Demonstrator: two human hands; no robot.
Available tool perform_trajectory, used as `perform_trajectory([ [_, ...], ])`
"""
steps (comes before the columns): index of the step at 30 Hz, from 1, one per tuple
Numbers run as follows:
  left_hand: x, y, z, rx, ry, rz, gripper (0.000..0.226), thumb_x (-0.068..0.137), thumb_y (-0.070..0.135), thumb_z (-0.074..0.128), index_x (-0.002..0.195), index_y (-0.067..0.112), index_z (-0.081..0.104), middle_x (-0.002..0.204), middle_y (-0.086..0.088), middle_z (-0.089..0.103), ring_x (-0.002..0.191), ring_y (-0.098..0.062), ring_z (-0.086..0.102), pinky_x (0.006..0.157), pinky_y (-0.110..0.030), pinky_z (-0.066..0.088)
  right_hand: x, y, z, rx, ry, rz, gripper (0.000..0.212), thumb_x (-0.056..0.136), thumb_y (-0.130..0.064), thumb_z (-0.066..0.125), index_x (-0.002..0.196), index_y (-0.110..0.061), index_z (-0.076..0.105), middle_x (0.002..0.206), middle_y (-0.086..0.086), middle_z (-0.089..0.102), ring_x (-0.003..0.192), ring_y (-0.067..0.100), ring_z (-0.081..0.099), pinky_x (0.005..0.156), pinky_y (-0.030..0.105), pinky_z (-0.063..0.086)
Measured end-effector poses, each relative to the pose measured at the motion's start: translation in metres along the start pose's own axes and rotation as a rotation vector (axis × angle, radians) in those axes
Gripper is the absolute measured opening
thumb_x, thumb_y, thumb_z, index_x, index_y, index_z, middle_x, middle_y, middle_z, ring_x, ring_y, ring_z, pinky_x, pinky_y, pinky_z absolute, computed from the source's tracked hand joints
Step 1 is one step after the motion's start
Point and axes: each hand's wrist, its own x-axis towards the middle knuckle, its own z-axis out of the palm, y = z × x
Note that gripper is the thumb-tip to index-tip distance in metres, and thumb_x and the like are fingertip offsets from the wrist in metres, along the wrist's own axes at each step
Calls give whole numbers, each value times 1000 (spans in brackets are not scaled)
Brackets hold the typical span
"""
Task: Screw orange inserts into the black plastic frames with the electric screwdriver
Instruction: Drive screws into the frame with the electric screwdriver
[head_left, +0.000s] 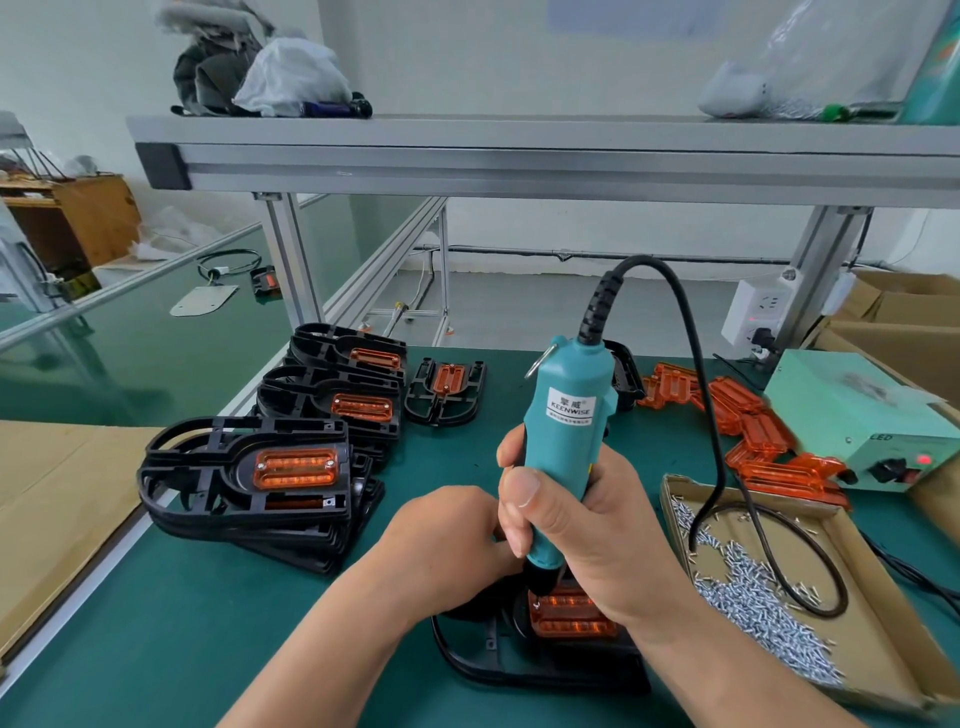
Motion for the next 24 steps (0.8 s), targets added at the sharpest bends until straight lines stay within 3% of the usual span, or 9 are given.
perform_trajectory([
  [4,1,-1,2,23,25,25,61,57,63,10,76,19,47,66,3,51,57,-13,43,53,-30,33,1,2,0,3,-4,2,33,97,-47,77,107,-19,64,64,8,58,60,28,52,64,41,47],
  [10,1,-2,5,19,33,20,65,57,65,13,80,20,52,68,2,56,59,-14,48,53,-30,37,2,3,0,23,-17,-6,32,98,-46,77,103,-17,64,64,8,56,59,27,51,64,38,47],
  [14,2,-2,5,62,44,22,69,54,64,9,82,19,53,68,2,55,58,-13,48,51,-30,34,3,2,-1,-2,-55,-7,46,100,-45,73,89,-4,57,63,12,55,59,26,50,63,39,44],
  [17,5,-2,6,68,22,31,72,50,60,5,84,20,54,70,3,55,60,-14,49,51,-30,34,4,2,-2,-21,-102,5,48,101,-44,72,77,-6,55,63,12,54,60,27,50,63,40,43],
  [24,4,-2,5,75,2,46,73,50,60,2,84,20,52,70,4,53,58,-12,45,51,-30,32,0,3,-3,48,-64,20,33,95,-45,80,103,-16,65,64,9,55,59,26,51,63,38,46],
])
